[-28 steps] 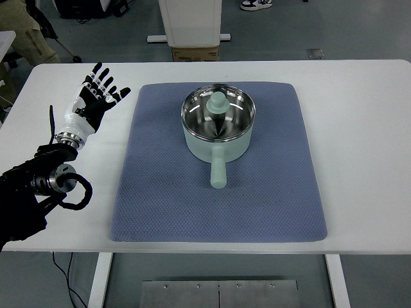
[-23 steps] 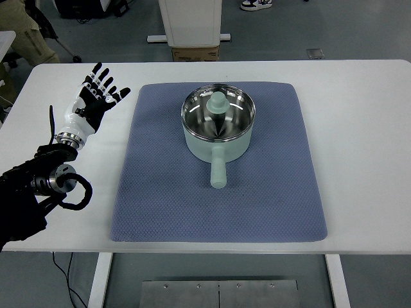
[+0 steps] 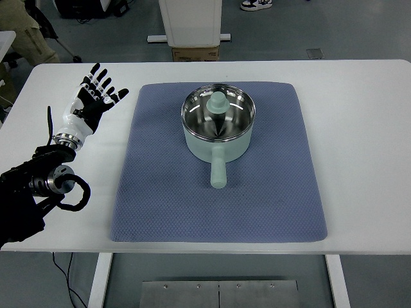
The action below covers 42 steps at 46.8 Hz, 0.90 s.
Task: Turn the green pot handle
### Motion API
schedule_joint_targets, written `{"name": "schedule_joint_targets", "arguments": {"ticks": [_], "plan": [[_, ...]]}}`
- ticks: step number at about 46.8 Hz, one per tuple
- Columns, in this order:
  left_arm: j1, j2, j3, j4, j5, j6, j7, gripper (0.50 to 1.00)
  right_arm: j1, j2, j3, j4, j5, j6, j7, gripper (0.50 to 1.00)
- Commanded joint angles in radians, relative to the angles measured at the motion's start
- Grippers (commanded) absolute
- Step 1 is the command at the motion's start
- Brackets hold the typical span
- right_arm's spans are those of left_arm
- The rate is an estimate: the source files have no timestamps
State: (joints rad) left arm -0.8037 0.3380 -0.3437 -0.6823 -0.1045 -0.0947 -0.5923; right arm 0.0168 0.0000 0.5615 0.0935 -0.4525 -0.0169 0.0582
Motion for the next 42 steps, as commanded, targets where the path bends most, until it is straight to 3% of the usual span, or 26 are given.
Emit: {"name": "schedule_joint_targets", "arguments": {"ticks": [1, 29, 42], "plan": [[0.0, 0.001, -0.001, 0.0, 0.003, -0.002, -0.001, 1.0, 0.0, 0.0, 0.0, 0.0, 0.0, 0.0, 0.0, 1.0], [-0.015, 0.033, -0.021, -0.006, 0.009, -0.005, -0.003, 1.0, 0.0, 0.0, 0.0, 0.0, 0.0, 0.0, 0.0, 1.0], [-0.025, 0.056, -0.021, -0.006, 0.02, -0.034, -0.001, 1.0, 0.0, 0.0, 0.0, 0.0, 0.0, 0.0, 0.002, 1.0]]}}
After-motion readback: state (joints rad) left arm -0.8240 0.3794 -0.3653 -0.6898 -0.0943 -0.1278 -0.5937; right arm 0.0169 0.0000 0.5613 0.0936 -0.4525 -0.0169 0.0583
